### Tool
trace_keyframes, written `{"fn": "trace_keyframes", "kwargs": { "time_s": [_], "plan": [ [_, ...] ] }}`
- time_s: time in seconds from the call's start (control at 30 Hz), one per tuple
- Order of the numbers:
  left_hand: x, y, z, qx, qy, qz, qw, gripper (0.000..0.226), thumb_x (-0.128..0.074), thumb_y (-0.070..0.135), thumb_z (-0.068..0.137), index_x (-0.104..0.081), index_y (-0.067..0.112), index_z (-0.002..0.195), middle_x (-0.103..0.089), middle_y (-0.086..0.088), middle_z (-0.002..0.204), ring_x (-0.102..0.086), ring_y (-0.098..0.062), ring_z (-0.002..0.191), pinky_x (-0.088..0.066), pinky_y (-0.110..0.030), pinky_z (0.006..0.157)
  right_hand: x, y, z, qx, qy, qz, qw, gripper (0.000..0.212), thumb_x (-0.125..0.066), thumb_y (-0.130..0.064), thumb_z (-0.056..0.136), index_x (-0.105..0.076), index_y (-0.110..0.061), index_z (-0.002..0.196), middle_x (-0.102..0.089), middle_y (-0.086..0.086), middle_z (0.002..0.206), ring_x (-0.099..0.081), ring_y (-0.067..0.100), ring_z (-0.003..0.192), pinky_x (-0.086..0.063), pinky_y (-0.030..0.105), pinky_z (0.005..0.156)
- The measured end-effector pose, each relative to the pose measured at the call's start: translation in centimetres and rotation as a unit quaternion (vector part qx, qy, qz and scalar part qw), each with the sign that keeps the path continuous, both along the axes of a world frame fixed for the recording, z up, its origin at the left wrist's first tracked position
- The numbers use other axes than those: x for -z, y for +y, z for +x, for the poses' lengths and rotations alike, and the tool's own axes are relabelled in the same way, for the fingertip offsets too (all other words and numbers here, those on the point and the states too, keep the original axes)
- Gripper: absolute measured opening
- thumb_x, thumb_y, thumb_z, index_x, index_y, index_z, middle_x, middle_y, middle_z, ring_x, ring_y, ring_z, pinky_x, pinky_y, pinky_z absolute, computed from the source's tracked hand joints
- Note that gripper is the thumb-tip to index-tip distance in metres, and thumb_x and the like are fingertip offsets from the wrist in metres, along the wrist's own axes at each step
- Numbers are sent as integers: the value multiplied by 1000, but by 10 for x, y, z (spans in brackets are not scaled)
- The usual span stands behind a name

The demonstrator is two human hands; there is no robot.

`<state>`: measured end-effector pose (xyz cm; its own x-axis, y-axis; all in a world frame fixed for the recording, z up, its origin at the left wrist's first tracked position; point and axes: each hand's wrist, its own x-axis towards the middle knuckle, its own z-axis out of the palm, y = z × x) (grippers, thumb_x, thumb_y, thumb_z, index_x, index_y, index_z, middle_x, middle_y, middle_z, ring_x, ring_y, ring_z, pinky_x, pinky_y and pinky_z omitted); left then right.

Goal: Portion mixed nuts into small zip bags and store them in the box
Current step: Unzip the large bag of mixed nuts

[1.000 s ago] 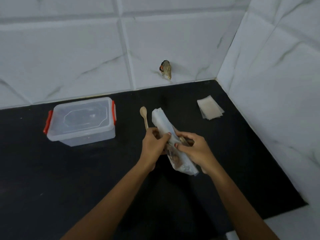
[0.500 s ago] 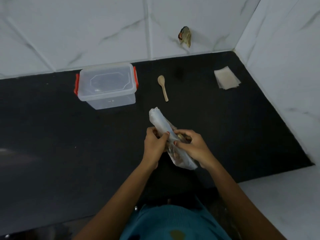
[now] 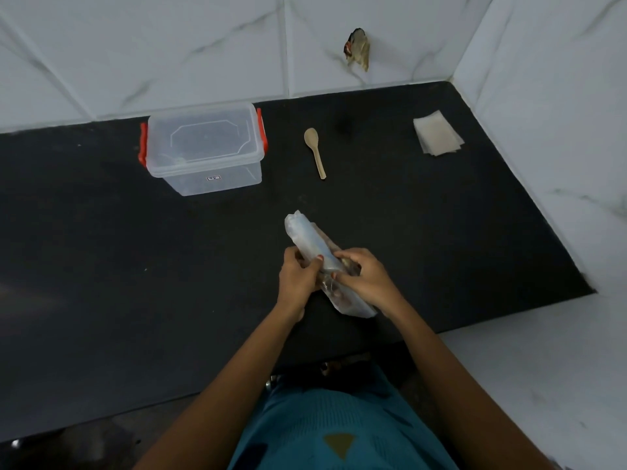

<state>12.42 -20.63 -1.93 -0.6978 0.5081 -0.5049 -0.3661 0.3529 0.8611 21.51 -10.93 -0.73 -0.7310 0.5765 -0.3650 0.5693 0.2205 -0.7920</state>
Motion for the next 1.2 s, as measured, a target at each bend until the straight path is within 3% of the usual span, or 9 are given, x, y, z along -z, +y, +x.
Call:
{"fn": "trace_keyframes", "kwargs": {
  "time_s": [0.1,0.17,0.3,0.43,0.73,0.87,0.97,1.1,1.2],
  "plan": [
    [1,-2,-3,2,-16,-5,1000,31,-60,18,89,-44,13,115,-59,-8,105,-62,-20,97,-54,-38,85,0,-3,-3,-37,-73,92,992,43,-63,-24,85,-54,-18,127,-37,-1,137,-33,15,127,-30,23,105],
    [2,-4,-4,0,-9,-12,1000,29,-62,19,87,-47,14,112,-60,-10,109,-61,-20,99,-53,-33,86,-2,-6,-6,-31,-95,123,987,39,-63,-25,83,-58,-18,121,-36,-4,136,-24,16,131,-21,30,108],
    [-2,-9,-2,6,39,-26,999,34,-64,25,86,-46,13,113,-60,-7,104,-60,-16,97,-50,-23,78,-7,-15,-9,27,-49,103,993,23,-68,-23,79,-60,-22,100,-42,-6,114,-37,15,117,-33,23,95],
    [-15,-13,-2,-22,64,-21,998,35,-62,28,87,-37,18,110,-55,-3,95,-57,-13,87,-49,-24,76,-19,-22,-7,70,29,4,997,17,-65,-17,81,-53,-18,93,-53,-2,103,-55,11,96,-42,13,69],
    [-29,-12,-6,-26,-54,36,998,20,-56,21,92,-51,7,105,-63,-15,106,-65,-20,91,-55,-26,72,-30,-37,-5,52,78,-34,995,17,-64,-9,83,-59,-22,92,-55,-7,105,-52,1,94,-41,-1,65],
    [-35,-18,-7,-15,-102,69,992,24,-52,12,94,-52,1,115,-63,-12,101,-66,-13,81,-55,-19,61,-34,-33,-3,121,69,-94,986,30,-66,-15,83,-56,-18,111,-55,-8,106,-54,2,92,-44,11,69],
    [-38,-21,-8,-20,-139,71,988,20,-52,12,93,-56,4,111,-64,-10,101,-65,-13,82,-56,-21,64,-38,-28,-4,103,8,-114,988,27,-67,-21,82,-59,-17,108,-56,-11,91,-53,1,82,-41,14,65],
    [-41,-23,-8,-14,-112,41,993,23,-55,18,92,-53,9,113,-62,-8,103,-62,-16,92,-54,-27,79,-46,-32,-6,94,32,-85,991,11,-67,-14,82,-65,-13,93,-60,-8,81,-58,4,77,-43,13,61],
    [-46,-24,-9,-26,-63,46,997,35,-56,26,91,-47,6,118,-57,-9,103,-58,-14,89,-51,-27,76,-52,-36,-7,89,64,-1,994,12,-65,-8,82,-64,-7,93,-58,-7,79,-55,0,70,-44,7,58]
  ]
}}
